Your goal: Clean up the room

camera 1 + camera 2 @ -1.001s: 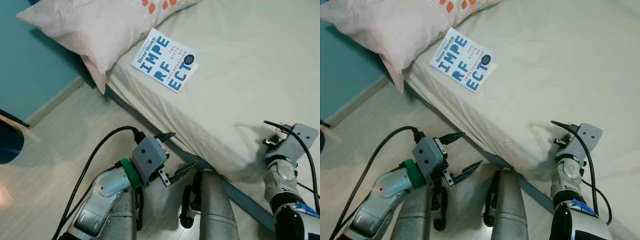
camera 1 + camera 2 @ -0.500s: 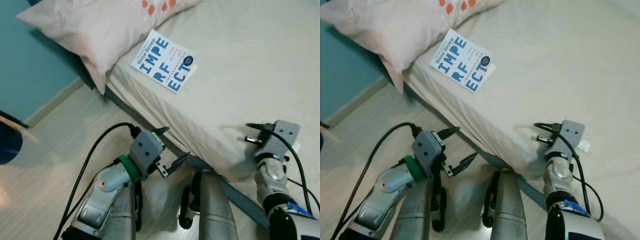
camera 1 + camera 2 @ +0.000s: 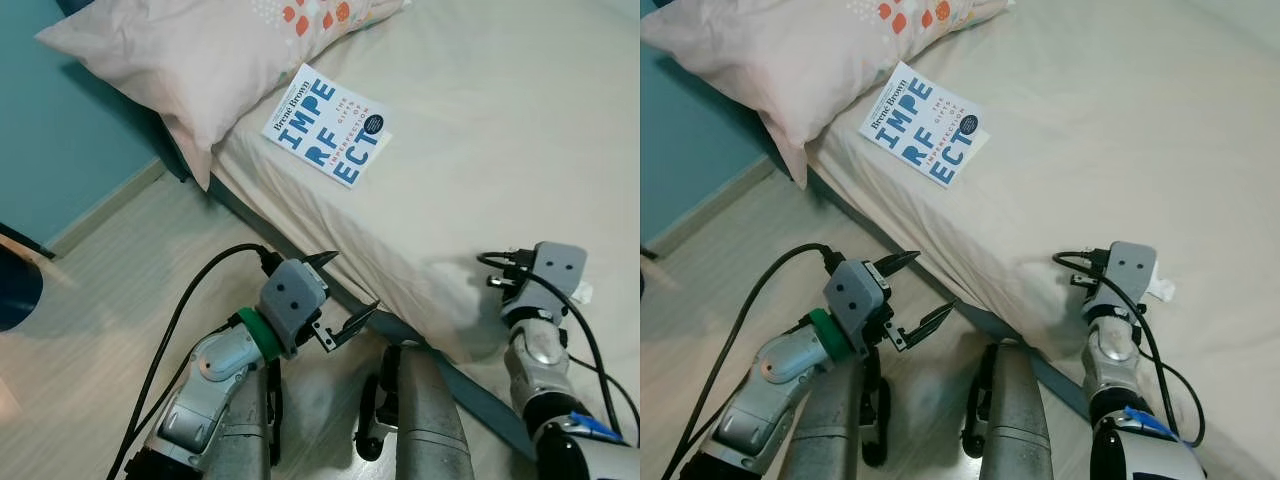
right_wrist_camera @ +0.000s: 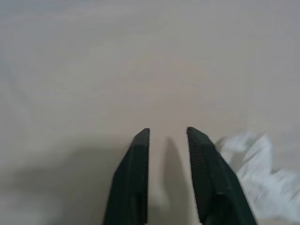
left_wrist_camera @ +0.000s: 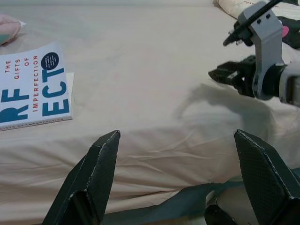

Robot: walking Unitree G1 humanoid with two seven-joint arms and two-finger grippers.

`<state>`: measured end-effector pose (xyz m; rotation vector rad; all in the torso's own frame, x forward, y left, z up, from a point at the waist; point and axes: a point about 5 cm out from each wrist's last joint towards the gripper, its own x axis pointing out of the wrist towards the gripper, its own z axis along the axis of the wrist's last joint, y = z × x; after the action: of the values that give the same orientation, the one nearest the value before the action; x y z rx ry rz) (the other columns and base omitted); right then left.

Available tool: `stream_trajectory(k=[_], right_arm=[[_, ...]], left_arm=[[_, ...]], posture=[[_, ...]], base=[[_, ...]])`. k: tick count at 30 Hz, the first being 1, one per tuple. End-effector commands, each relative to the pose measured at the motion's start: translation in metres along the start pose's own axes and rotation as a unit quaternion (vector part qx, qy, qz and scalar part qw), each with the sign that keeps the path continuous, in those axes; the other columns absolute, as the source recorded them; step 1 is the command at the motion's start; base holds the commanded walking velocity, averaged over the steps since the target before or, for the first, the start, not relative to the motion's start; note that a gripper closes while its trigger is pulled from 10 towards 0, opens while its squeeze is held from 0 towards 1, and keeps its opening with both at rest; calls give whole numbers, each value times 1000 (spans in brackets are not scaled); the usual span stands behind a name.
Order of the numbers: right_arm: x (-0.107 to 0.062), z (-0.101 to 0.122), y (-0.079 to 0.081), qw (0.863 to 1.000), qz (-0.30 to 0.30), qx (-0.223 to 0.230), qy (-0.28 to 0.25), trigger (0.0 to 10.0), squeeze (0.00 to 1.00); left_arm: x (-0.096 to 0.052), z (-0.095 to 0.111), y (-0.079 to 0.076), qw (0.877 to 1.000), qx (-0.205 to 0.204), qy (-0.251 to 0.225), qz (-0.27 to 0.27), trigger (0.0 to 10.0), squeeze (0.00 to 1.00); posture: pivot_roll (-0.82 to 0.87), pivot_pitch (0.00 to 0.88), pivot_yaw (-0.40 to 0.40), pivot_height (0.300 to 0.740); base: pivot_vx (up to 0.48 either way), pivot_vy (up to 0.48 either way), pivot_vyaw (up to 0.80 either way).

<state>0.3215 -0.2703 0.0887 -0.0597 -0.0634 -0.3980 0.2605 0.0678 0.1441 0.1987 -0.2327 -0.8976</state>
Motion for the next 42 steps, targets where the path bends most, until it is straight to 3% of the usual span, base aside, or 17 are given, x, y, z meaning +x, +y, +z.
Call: stream_trajectory(k=[1,7,14,29,30,31,32,33,34,42], right_arm=[[-1,-2,-8,1000,-15,-12,2,10000,1000],[10,7,-23,998,-52,-18,14,10000,1000],[9,0,-37,994,-97,19,49,10000,1000],[2,-16,-39,986,-121,55,100,10000,1000],[1,-17,-40,985,-123,58,107,10000,859],[1,-17,-40,985,-123,58,107,10000,859],[1,-18,-41,984,-127,60,112,10000,102],[1,-18,-41,984,-127,60,112,10000,102],[1,-19,-42,983,-130,61,115,10000,0],[-2,-24,-46,978,-148,59,133,10000,0]], left_arm=[[-3,-7,-8,1000,-10,10,-13,10000,0],[-4,-5,-9,1000,-8,8,-19,10000,0],[-9,-3,-12,999,-5,14,-28,10000,0],[-15,-1,-11,999,0,22,-31,10000,0],[-15,-1,-12,999,0,22,-32,10000,0],[-15,-1,-12,999,0,22,-32,10000,0],[-16,0,-12,999,0,23,-32,10000,0],[-16,0,-12,999,0,23,-32,10000,0],[-16,1,-12,999,0,23,-33,10000,0],[-21,3,-14,999,-1,29,-34,10000,0]], posture=[[138,251,50,626],[162,271,53,626],[200,305,62,626],[241,339,76,626],[249,347,78,626],[249,347,78,626],[253,353,79,626],[253,353,79,626],[258,359,81,626],[275,376,88,626]], base=[[0,0,0],[0,0,0],[0,0,0],[0,0,0],[0,0,0],[0,0,0],[0,0,0],[0,0,0],[0,0,0],[0,0,0]])
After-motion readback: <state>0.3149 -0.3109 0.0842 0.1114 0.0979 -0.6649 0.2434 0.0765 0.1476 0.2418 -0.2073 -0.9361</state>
